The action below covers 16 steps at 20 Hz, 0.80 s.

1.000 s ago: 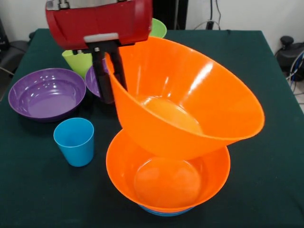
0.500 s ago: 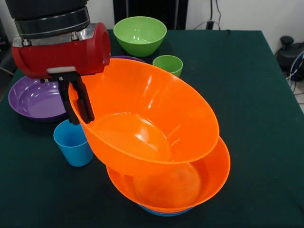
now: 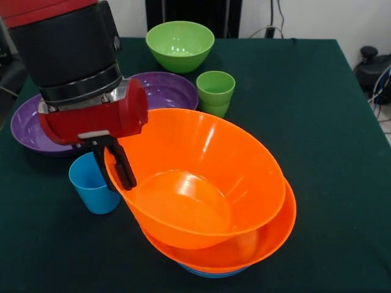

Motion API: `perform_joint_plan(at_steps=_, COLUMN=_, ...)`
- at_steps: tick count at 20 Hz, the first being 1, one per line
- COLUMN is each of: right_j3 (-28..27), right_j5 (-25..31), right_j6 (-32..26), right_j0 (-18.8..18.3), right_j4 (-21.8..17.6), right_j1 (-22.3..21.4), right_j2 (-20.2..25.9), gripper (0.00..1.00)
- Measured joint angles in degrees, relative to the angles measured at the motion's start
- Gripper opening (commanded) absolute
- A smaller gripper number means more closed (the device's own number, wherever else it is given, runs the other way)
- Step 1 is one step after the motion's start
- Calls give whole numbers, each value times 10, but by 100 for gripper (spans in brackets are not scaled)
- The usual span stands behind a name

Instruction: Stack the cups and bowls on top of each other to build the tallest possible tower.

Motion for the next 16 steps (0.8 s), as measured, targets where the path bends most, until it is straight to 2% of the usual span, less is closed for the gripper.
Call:
perform_joint_plan(at_steps=14, right_j3=34, right_j5=0, right_j6=-14, right_j0=-1, right_j4=0, right_j1=33, right_j2=32, gripper=0)
perform_joint_plan(at_steps=15, right_j3=35, right_j5=0, right_j6=-14, right_j0=-1, right_j4=0, right_j1=34, right_j2=35, gripper=100)
perform_joint_plan(at_steps=16, right_j3=35, right_j5=0, right_j6=-14, right_j0=-1, right_j4=0, right_j1=34, right_j2=35, gripper=100)
